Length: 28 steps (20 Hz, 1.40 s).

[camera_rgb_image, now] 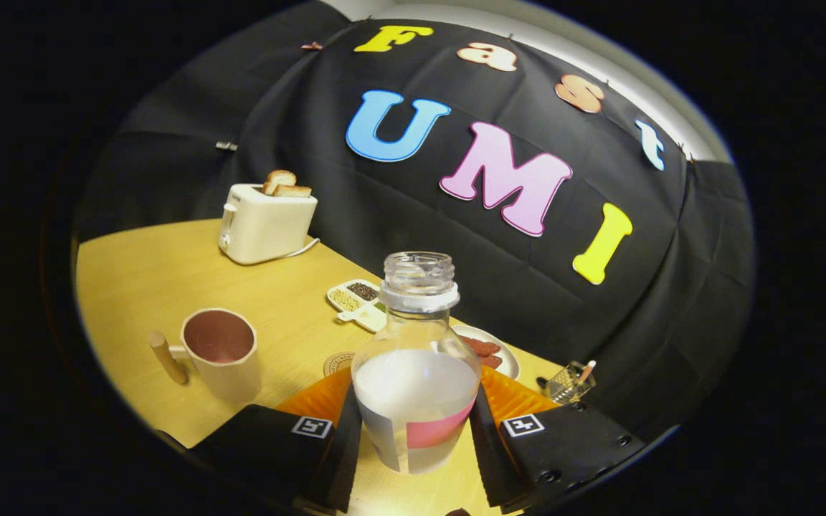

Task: Take the bottle from table, then pour the juice into the cup, finally place the bottle on the coaster

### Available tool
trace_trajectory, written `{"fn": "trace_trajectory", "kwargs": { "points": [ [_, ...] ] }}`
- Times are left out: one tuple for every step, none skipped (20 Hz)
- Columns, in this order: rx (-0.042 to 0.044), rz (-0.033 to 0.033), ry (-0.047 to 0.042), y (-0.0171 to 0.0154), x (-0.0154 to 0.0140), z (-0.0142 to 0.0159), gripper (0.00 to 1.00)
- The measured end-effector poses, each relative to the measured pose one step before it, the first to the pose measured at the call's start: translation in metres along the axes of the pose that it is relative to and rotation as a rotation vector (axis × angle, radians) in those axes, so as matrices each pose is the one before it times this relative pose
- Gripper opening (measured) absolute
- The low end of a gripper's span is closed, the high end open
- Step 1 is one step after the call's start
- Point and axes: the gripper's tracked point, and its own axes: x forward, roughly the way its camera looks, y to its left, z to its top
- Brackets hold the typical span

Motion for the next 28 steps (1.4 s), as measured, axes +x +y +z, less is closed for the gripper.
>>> {"fn": "trace_trajectory", "kwargs": {
  "points": [
    [-0.05390, -0.01389, 0.01282, -0.00009, -0.00079, 0.00147, 0.71],
    [-0.04685, -0.00769, 0.01308, 0.00191, 0.00039, 0.00119, 0.71],
    [-0.04318, -0.00951, 0.01182, 0.00152, 0.00044, -0.00064, 0.71],
    [-0.04474, -0.01434, 0.00803, 0.00108, 0.00051, 0.00041, 0.71],
    [-0.05138, -0.01925, 0.00676, 0.00113, 0.00051, -0.00028, 0.71],
    [-0.05221, -0.01827, 0.00784, 0.00010, 0.00293, 0.00080, 0.71],
    [-0.05099, -0.00543, 0.01067, 0.00271, -0.00037, 0.00003, 0.71],
    [-0.04126, -0.00127, 0.01287, 0.00401, 0.00242, -0.00054, 0.71],
    [-0.03441, -0.00213, 0.00676, 0.00229, 0.00132, -0.00005, 0.71],
    [-0.03567, -0.00915, 0.00289, 0.00157, 0.00024, 0.00149, 0.71],
    [-0.03896, -0.00563, 0.00158, 0.00049, -0.00078, 0.00187, 0.71],
    [-0.03588, -0.00140, -0.00075, 0.00287, 0.00240, 0.00321, 0.71],
    [-0.02984, 0.00534, -0.00146, 0.00504, 0.00115, 0.00122, 0.71],
    [-0.02531, 0.00727, -0.00120, 0.00344, 0.00088, -0.00010, 0.71],
    [-0.02698, 0.00534, -0.00225, 0.00411, 0.00017, 0.00162, 0.71],
    [-0.02910, 0.00210, -0.00568, 0.00255, 0.00021, 0.00222, 0.71],
    [-0.03175, 0.00325, -0.01166, 0.00234, 0.00001, 0.00315, 0.71],
    [-0.03598, 0.00228, -0.01450, 0.00277, -0.00059, 0.00293, 0.71],
    [-0.03811, 0.00358, -0.01731, 0.00530, 0.00030, 0.00428, 0.71],
    [-0.04026, 0.00764, -0.02263, 0.00345, -0.00003, 0.00530, 0.70],
    [-0.04159, 0.00400, -0.01560, 0.00362, 0.00166, 0.00342, 0.70],
    [-0.03640, 0.00342, -0.01647, 0.00283, 0.00149, 0.00239, 0.70],
    [-0.03081, 0.00139, -0.01252, 0.00150, 0.00092, 0.00475, 0.70],
    [-0.02565, 0.00479, -0.01164, 0.00156, 0.00309, 0.00493, 0.70],
    [-0.02402, 0.00262, -0.01071, 0.00146, -0.00031, 0.00405, 0.70],
    [-0.02601, 0.00219, -0.00922, 0.00283, 0.00158, 0.00251, 0.70],
    [-0.02691, 0.00071, -0.00803, 0.00097, 0.00124, 0.00229, 0.70],
    [-0.02640, 0.00394, -0.00582, 0.00142, 0.00333, 0.00266, 0.70]
  ]
}}
